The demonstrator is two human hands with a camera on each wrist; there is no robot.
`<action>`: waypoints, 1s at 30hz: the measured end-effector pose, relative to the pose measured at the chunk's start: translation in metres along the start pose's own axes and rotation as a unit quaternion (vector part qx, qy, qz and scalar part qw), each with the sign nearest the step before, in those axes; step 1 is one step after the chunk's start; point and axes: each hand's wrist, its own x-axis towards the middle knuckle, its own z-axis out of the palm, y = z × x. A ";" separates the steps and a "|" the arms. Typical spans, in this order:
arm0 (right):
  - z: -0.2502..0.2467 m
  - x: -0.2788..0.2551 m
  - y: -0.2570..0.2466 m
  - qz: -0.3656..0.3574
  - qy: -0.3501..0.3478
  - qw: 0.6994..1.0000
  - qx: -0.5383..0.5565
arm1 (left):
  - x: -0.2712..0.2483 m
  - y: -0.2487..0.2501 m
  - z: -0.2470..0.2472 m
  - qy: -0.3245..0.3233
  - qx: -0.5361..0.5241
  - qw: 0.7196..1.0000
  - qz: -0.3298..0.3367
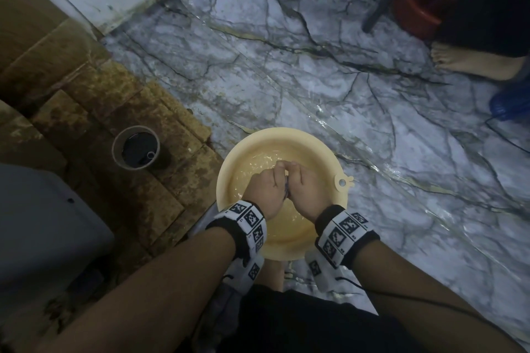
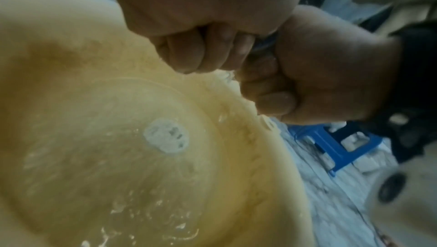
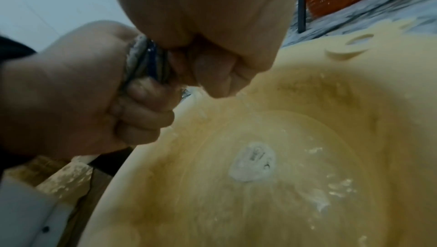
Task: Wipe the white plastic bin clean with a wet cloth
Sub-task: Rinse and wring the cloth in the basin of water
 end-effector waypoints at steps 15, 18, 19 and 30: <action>-0.001 0.000 0.003 0.212 -0.058 0.960 0.176 | 0.007 -0.010 0.000 0.001 0.178 0.978 0.105; -0.002 0.000 0.003 0.213 -0.062 0.958 0.182 | 0.006 -0.005 -0.001 -0.010 0.192 0.978 0.078; -0.003 0.000 0.002 0.206 -0.062 0.959 0.182 | 0.006 -0.004 0.000 -0.016 0.191 0.979 0.063; -0.025 -0.013 -0.030 0.183 -0.092 0.932 0.300 | -0.019 0.037 -0.042 -0.129 -0.101 0.986 -0.031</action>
